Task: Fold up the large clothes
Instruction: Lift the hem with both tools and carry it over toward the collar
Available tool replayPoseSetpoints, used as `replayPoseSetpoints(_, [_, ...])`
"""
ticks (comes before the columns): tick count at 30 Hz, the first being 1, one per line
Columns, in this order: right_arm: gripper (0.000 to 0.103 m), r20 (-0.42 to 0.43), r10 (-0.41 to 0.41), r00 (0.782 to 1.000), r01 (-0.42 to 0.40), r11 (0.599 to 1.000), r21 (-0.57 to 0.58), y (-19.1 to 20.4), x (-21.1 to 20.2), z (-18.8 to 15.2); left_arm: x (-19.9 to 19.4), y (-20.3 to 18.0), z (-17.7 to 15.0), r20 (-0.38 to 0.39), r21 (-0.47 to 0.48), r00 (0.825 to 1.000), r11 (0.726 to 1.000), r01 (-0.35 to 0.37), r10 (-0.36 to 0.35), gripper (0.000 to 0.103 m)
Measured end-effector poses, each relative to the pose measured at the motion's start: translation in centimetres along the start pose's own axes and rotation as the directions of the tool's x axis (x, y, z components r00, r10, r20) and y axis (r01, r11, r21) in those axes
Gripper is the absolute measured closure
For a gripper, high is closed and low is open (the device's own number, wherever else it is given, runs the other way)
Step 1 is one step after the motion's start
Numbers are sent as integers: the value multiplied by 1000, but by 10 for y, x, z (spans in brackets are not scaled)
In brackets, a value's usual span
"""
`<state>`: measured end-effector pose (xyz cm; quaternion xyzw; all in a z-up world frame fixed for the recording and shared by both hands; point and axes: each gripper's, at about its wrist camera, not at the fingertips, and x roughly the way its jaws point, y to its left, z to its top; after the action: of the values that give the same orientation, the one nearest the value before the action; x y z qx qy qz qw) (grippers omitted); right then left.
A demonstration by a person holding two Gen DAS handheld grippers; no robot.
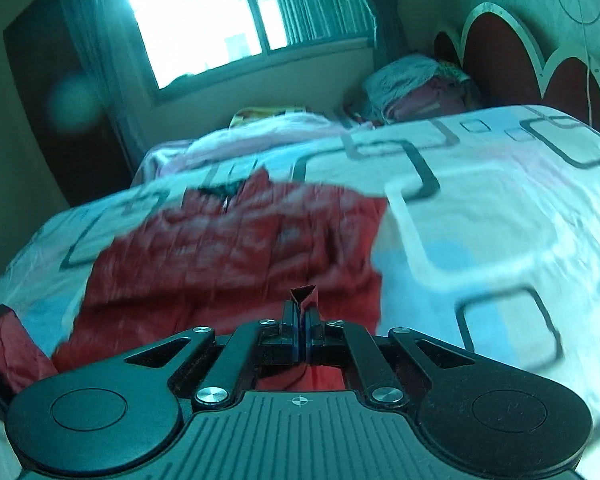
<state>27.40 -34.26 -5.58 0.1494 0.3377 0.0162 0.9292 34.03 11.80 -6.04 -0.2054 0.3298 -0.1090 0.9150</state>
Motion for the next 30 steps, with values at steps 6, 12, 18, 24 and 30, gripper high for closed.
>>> replayPoseSetpoints(6, [101, 4, 3, 1000, -3, 1000, -13, -12, 73, 52, 72, -9, 43, 26, -42, 997, 997, -66, 67, 98])
replayPoseSetpoints(12, [101, 24, -20, 1000, 20, 999, -26, -27, 142, 106, 136, -17, 83, 68, -61, 985, 986, -157, 161, 98])
replayPoseSetpoints(18, [101, 21, -52, 998, 53, 998, -40, -39, 208, 144, 196, -18, 107, 62, -50, 970, 971, -233, 236, 98])
replayPoseSetpoints(24, [101, 10, -72, 997, 72, 996, -48, -44, 257, 164, 239, -20, 120, 74, -52, 961, 963, -264, 267, 98])
replayPoseSetpoints(30, [101, 9, -116, 993, 116, 992, -56, -49, 294, 169, 266, -17, 122, 102, -68, 954, 959, -276, 282, 98])
